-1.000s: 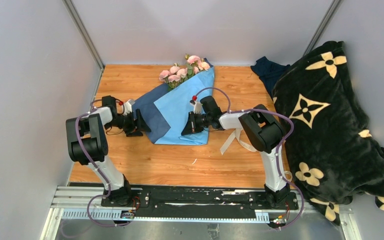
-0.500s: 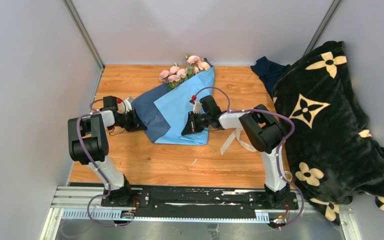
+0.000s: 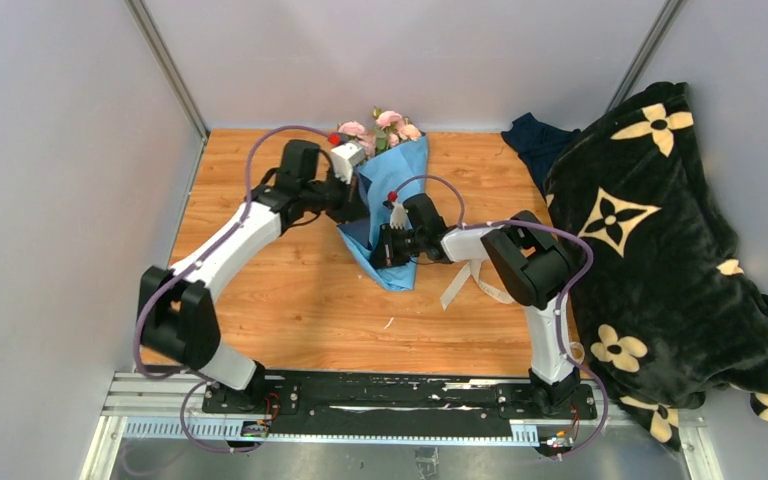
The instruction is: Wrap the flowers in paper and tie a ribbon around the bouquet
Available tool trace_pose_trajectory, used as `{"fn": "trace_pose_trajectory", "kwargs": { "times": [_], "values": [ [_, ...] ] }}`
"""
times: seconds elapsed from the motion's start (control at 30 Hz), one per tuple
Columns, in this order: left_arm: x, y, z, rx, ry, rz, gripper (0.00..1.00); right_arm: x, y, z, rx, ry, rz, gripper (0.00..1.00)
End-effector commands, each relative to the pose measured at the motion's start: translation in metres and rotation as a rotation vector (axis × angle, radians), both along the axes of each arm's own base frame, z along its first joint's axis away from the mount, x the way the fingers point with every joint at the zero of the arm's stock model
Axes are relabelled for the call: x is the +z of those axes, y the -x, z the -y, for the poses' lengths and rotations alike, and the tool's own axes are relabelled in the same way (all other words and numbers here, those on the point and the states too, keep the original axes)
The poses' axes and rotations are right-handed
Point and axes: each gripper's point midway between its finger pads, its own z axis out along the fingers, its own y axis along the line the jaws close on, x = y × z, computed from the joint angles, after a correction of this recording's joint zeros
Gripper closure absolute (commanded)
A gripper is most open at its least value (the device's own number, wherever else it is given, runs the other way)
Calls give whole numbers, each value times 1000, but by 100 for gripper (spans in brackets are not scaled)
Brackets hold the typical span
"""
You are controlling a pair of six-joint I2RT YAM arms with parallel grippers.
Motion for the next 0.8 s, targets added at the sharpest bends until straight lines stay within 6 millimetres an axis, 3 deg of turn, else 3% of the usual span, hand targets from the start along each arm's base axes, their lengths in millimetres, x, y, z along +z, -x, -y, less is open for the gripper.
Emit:
{"fn": "trace_pose_trajectory", "kwargs": {
  "times": [0.0,0.1,0.23,0.37,0.5,0.57,0.7,0.77],
  "values": [
    [-30,-15,29,-31,-68,-72,100,-57,24,31,-79,190,-76,100],
    [-38,-29,37,-16,-90,-125,100,-44,23,31,-117,152,-57,100],
    [-42,-33,26,38,-151,-147,100,-31,19,29,-128,121,-22,100],
    [-36,-29,3,106,-239,-116,100,-26,16,21,-92,98,-26,100],
    [-51,-13,-39,180,-382,-156,100,-16,15,20,-83,92,-3,99],
    [-65,-6,-72,231,-408,-209,88,-21,15,24,-81,122,-3,99],
    [-82,4,-139,350,-407,-301,40,-40,24,25,-70,133,-61,99],
    [-80,10,-155,340,-428,-293,34,-46,26,23,-66,133,-81,98]
  ]
}}
